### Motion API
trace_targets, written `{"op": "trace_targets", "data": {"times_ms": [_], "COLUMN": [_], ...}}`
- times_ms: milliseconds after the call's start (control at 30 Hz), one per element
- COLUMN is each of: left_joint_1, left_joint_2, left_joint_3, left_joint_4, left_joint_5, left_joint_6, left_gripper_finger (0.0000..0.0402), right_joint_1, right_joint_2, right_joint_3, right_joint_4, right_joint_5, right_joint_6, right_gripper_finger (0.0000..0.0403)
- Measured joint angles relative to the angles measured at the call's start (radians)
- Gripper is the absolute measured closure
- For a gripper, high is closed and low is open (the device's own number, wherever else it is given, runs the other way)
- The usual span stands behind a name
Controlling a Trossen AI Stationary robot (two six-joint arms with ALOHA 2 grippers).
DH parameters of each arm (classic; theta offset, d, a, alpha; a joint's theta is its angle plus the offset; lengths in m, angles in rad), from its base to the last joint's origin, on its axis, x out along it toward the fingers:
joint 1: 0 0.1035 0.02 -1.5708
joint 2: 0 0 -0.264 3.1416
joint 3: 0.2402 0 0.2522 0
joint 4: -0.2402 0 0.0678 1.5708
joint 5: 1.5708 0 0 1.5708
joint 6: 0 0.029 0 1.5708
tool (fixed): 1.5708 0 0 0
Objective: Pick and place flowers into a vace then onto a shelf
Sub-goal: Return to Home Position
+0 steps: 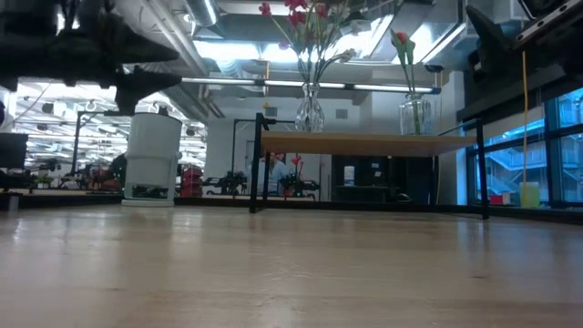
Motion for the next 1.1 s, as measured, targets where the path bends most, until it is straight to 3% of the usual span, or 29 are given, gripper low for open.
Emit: {"op": "trace_targets", "data": {"times_ms": [367,1100], "left_joint_1": [0.013,0.089], "left_joint_2": [-0.071,-0.375], "left_joint_3": [-0.016,-0.016], "left_joint_4": [-0.015,-0.272], "left_joint_5": [0.011,0.010], "left_joint_6": [0.046,0.063], "left_gripper_finger": [0.0190,0.0190], "right_joint_1": [0.000,0.000], "right_joint_2": [-0.058,-0.526], "right_joint_3": [0.000,0.000], "right_joint_4": [-0.002,-0.387], "right_joint_5": [-0.028,-0.012], "right_joint_6": [-0.049,-0.154], "right_gripper_finger": [0.0061,0.0061]}}
